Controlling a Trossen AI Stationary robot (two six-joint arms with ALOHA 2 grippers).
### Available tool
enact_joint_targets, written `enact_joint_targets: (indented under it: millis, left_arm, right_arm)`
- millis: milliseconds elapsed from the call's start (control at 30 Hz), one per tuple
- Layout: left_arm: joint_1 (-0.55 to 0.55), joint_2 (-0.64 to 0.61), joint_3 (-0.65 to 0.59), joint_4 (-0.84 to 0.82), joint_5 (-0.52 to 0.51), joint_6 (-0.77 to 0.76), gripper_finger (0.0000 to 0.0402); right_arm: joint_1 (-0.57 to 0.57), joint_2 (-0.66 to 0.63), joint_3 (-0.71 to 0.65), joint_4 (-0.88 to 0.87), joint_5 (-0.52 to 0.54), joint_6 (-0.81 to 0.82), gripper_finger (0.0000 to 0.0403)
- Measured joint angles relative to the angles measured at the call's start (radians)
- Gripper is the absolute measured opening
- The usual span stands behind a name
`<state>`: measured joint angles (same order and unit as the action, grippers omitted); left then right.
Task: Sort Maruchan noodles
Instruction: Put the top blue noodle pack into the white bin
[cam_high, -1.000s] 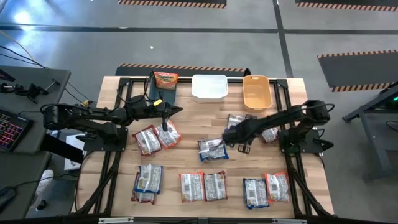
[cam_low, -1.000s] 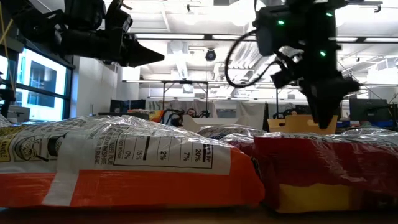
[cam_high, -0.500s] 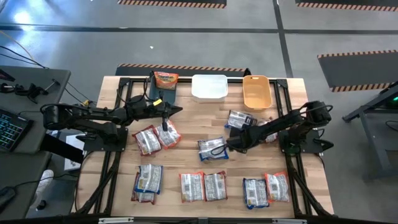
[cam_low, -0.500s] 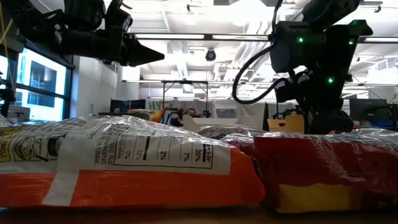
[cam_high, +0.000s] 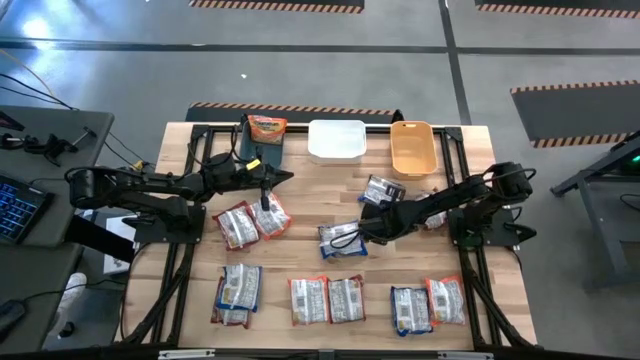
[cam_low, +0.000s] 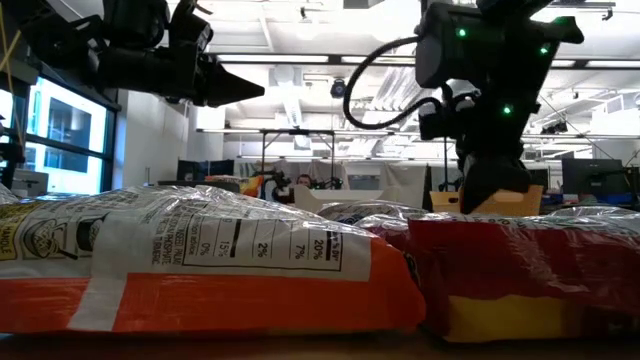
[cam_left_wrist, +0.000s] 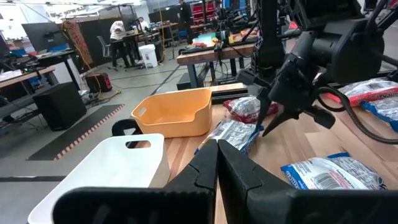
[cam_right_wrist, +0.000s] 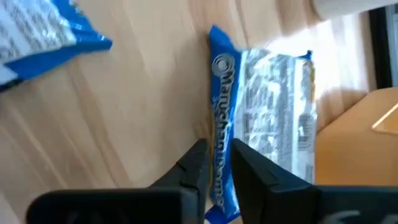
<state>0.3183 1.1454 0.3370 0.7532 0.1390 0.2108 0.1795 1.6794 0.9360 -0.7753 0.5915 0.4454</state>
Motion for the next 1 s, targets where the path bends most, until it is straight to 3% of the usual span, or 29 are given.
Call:
enact_joint_targets:
  millis: [233, 400, 533, 767, 1000]
  left_arm:
    - [0.0, 0.0, 0.0, 0.0, 0.0, -0.001, 0.0]
    - [0.0, 0.0, 0.0, 0.0, 0.0, -0.01, 0.0]
    - [0.0, 0.0, 0.0, 0.0, 0.0, -0.01, 0.0]
    - [0.0, 0.0, 0.0, 0.0, 0.0, -0.01, 0.0]
    - [0.0, 0.0, 0.0, 0.001, 0.0, -0.008, 0.0]
  right_arm:
    - [-0.02, 0.034, -0.002, 0.009, 0.008, -0.024, 0.0127]
    - [-0.021, 0.079, -0.002, 0.024, 0.049, -0.038, 0.0134]
    - [-0.032, 0.109, -0.002, 0.025, 0.055, -0.035, 0.0107]
    - [-0.044, 0.115, 0.0, 0.024, 0.074, -0.046, 0.0014]
    - [-0.065, 0.085, 0.034, 0.002, -0.019, -0.077, 0.0002]
